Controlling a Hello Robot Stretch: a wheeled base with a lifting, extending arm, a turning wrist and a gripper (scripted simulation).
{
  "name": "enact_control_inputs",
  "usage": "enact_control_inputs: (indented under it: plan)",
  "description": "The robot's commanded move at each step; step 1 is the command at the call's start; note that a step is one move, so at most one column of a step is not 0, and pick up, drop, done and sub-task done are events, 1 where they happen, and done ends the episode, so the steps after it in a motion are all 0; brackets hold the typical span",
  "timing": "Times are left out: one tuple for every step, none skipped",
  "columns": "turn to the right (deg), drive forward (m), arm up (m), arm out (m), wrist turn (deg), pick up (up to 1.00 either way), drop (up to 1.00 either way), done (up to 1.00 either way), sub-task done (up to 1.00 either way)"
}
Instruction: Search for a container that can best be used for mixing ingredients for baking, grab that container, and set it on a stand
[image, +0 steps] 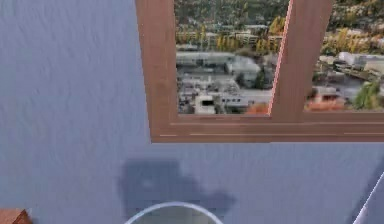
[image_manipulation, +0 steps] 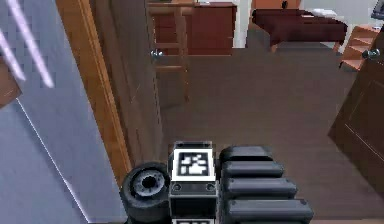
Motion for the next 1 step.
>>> enact_control_inputs:
  plan:
    - [45.0,0.00,0.00,0.00,0.0,0.00,0.00,0.00,0.00]
